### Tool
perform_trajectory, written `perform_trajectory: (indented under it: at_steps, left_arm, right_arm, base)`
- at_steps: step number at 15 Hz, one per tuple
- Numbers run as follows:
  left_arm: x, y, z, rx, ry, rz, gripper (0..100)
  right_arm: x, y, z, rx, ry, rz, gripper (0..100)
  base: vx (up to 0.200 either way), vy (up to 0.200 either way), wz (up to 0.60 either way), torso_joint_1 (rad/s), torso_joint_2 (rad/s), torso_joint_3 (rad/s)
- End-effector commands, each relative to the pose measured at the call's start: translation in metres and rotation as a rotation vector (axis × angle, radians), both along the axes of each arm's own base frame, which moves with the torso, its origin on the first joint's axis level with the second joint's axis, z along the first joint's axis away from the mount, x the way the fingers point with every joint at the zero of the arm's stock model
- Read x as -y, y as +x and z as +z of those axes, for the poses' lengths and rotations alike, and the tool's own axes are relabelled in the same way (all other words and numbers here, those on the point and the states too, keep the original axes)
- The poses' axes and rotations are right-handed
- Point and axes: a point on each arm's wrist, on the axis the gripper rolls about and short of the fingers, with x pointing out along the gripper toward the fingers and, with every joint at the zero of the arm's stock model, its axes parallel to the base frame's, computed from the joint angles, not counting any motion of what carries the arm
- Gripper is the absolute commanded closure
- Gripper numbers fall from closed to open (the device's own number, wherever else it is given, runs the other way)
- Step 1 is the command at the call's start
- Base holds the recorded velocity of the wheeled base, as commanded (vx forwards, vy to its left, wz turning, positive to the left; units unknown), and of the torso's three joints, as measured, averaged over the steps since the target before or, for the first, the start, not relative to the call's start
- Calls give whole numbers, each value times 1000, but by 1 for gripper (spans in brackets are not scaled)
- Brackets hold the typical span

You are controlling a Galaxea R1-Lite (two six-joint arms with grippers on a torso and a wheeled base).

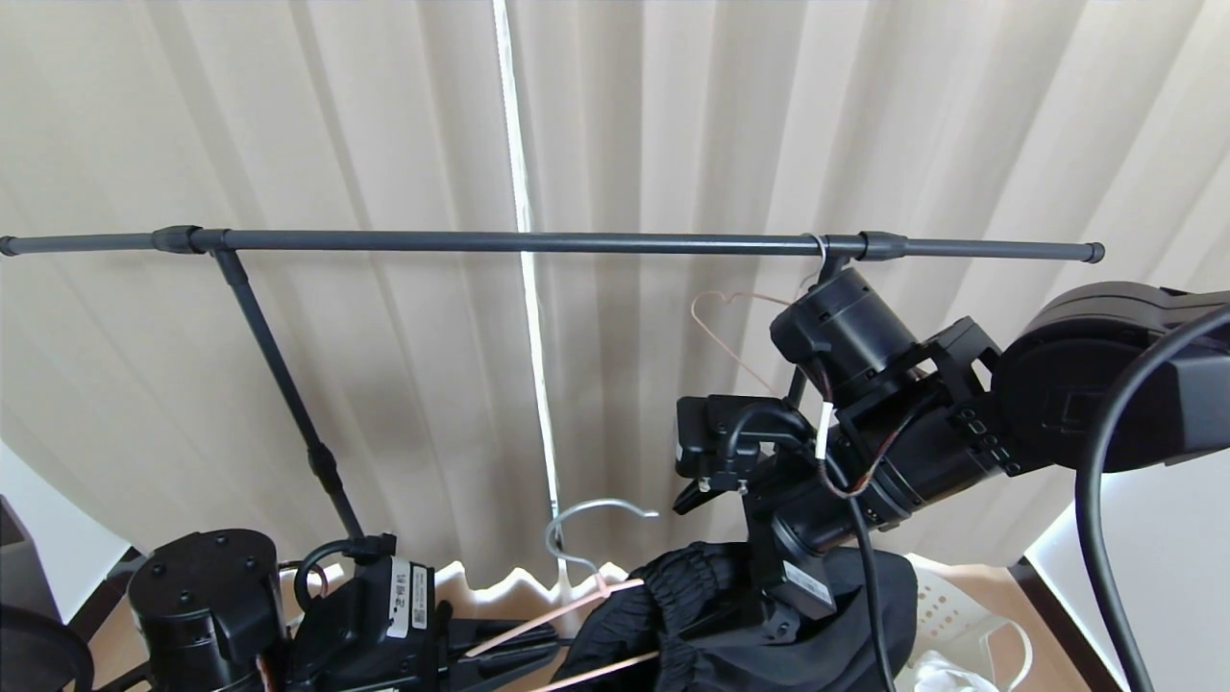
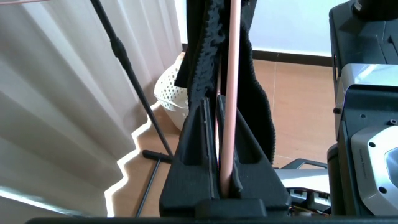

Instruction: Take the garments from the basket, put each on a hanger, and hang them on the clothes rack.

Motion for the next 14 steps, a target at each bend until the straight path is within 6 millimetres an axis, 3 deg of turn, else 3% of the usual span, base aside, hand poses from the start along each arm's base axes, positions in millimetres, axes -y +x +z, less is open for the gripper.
perform_trajectory:
  at_steps: [1, 14]
  left_arm:
    - [0, 0, 1, 4, -2, 0, 100]
    - [1, 2, 1, -16, -14, 3, 100]
  right_arm:
    - [-1, 1, -2, -3, -4, 2, 100]
    - [2, -3, 2, 3, 2, 2, 100]
  base:
    - [0, 0, 0, 0, 0, 0]
    - [0, 0, 0, 0, 0, 0]
